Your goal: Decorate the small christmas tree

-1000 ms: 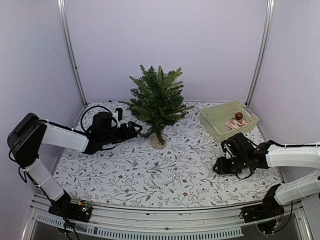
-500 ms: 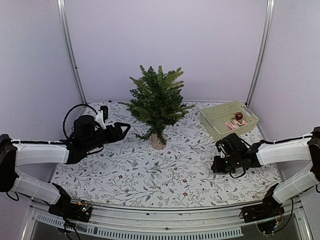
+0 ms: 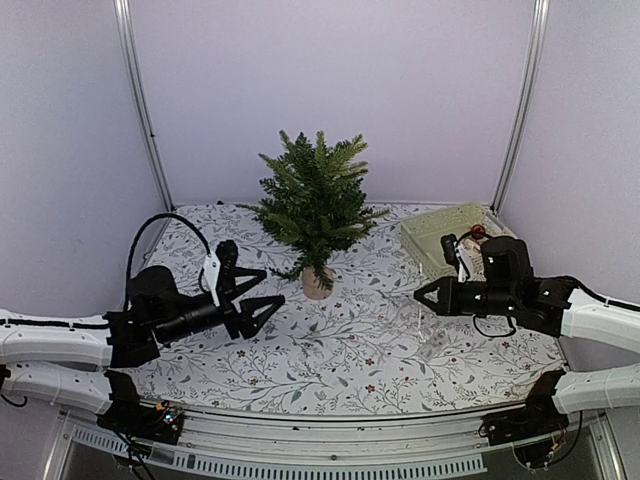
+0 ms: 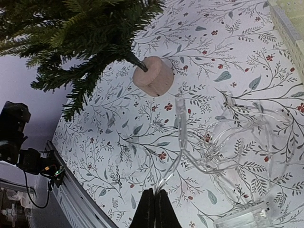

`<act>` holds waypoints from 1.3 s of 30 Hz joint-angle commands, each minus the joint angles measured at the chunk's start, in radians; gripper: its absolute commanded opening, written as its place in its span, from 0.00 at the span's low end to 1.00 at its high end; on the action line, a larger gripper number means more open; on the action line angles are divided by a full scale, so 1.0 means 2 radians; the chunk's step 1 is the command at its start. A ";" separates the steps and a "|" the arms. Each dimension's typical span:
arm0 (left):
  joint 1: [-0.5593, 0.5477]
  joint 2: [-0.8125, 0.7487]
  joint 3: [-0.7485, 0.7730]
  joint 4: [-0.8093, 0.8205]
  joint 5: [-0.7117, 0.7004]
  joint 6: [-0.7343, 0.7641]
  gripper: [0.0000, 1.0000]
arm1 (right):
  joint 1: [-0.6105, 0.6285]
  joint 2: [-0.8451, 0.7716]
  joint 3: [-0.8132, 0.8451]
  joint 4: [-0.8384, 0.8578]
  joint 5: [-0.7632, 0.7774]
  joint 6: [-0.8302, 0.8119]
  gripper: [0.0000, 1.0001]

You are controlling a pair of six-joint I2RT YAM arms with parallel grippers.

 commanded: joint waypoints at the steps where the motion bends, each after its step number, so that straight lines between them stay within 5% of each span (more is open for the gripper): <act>1: -0.066 0.075 0.011 0.006 0.001 0.127 0.75 | 0.004 -0.027 0.023 0.008 -0.029 -0.025 0.00; 12: -0.118 0.324 0.111 -0.014 -0.073 0.106 0.69 | 0.004 -0.046 0.014 0.001 -0.021 -0.029 0.00; 20: -0.129 0.416 0.162 -0.019 -0.078 0.090 0.67 | 0.005 -0.052 0.009 0.002 -0.026 -0.027 0.00; 24: -0.129 0.446 0.170 -0.018 -0.096 0.085 0.56 | 0.004 -0.058 0.006 0.001 -0.031 -0.028 0.00; 29: -0.129 0.462 0.177 -0.014 -0.117 0.086 0.38 | 0.004 -0.061 0.000 0.001 -0.031 -0.027 0.00; 33: -0.129 0.442 0.186 -0.039 -0.113 0.081 0.01 | 0.004 -0.064 -0.014 0.006 -0.039 -0.027 0.00; 39: -0.142 0.310 0.181 -0.111 -0.120 0.078 0.00 | 0.004 -0.061 -0.052 0.040 -0.048 -0.030 0.15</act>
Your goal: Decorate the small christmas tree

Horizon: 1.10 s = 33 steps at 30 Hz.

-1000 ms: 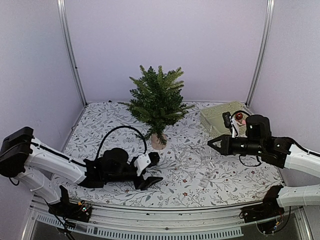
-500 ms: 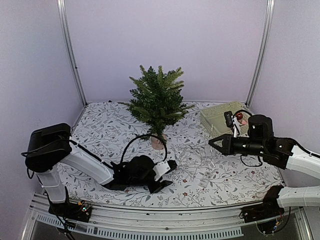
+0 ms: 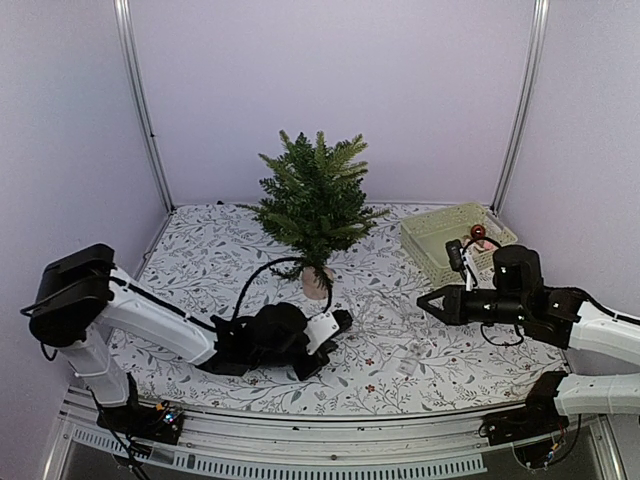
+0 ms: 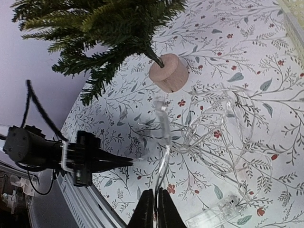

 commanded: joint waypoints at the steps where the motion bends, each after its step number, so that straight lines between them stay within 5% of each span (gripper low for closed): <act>1: -0.015 -0.119 0.005 -0.048 -0.011 -0.001 0.00 | 0.004 -0.002 -0.029 0.038 -0.018 -0.007 0.21; 11: -0.015 -0.277 0.055 -0.123 -0.010 0.048 0.00 | 0.011 -0.002 -0.062 0.092 -0.063 -0.065 0.98; 20: -0.013 -0.301 0.145 -0.171 -0.016 0.080 0.00 | 0.044 -0.065 -0.090 0.173 -0.070 -0.189 0.97; 27: -0.007 -0.311 0.209 -0.229 -0.001 0.106 0.00 | 0.152 -0.021 -0.062 0.176 0.097 -0.307 0.95; 33: 0.001 -0.330 0.242 -0.248 0.028 0.115 0.00 | 0.179 0.035 -0.050 0.252 0.155 -0.427 0.94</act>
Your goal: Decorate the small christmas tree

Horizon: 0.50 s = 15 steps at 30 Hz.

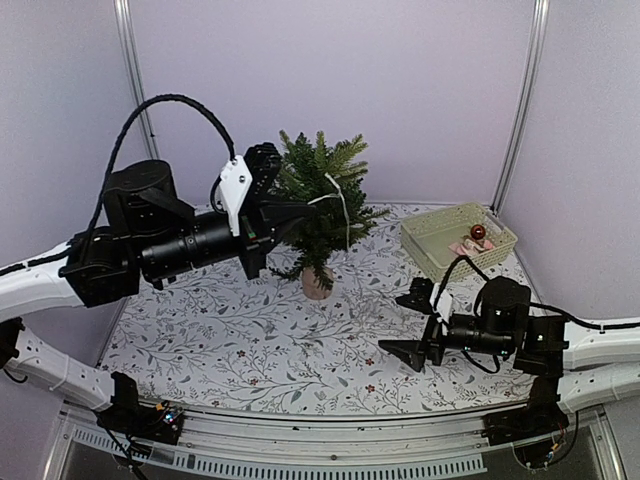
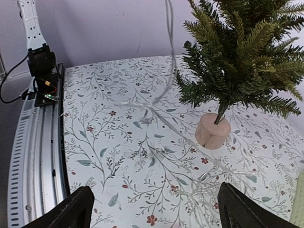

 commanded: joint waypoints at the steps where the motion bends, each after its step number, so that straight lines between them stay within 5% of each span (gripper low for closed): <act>1: 0.006 -0.024 0.028 -0.028 0.025 0.015 0.00 | 0.008 0.024 0.009 0.092 0.066 -0.115 0.94; 15: 0.018 -0.056 0.060 -0.028 0.062 0.016 0.00 | 0.008 0.140 0.017 0.231 0.060 -0.195 0.87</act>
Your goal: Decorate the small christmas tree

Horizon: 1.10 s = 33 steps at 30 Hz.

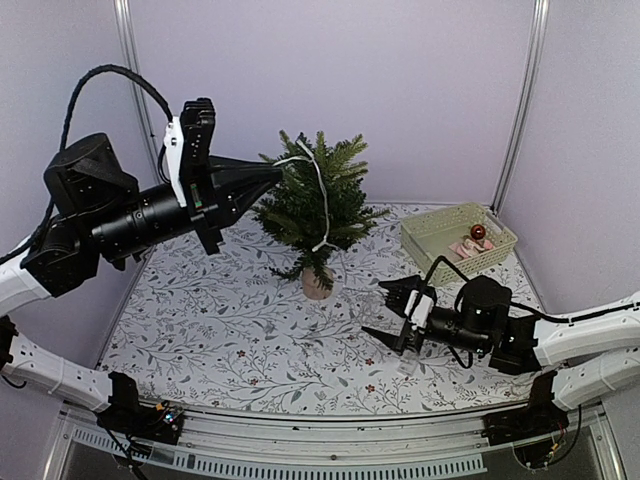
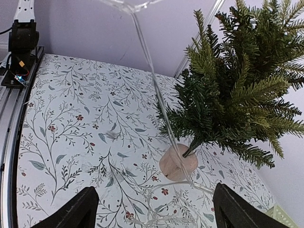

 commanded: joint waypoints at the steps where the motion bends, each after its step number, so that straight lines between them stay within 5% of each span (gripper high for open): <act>1: 0.009 -0.006 0.016 -0.004 0.015 0.004 0.00 | 0.002 0.022 0.007 0.069 0.019 -0.011 0.85; 7: 0.014 -0.012 0.014 -0.002 0.016 0.002 0.00 | 0.001 0.025 -0.030 0.119 0.054 0.043 0.84; 17: 0.027 -0.009 0.021 0.005 0.022 0.003 0.00 | -0.002 0.052 -0.076 0.183 -0.049 0.155 0.73; 27: 0.035 -0.004 0.021 0.013 0.022 -0.001 0.00 | -0.003 0.179 -0.009 0.279 -0.062 0.153 0.64; 31: 0.040 -0.005 0.019 0.016 0.020 0.000 0.00 | -0.002 0.211 0.000 0.313 -0.061 0.162 0.42; 33: 0.045 -0.007 0.013 0.024 0.004 0.002 0.00 | -0.002 0.207 0.000 0.314 -0.063 0.164 0.15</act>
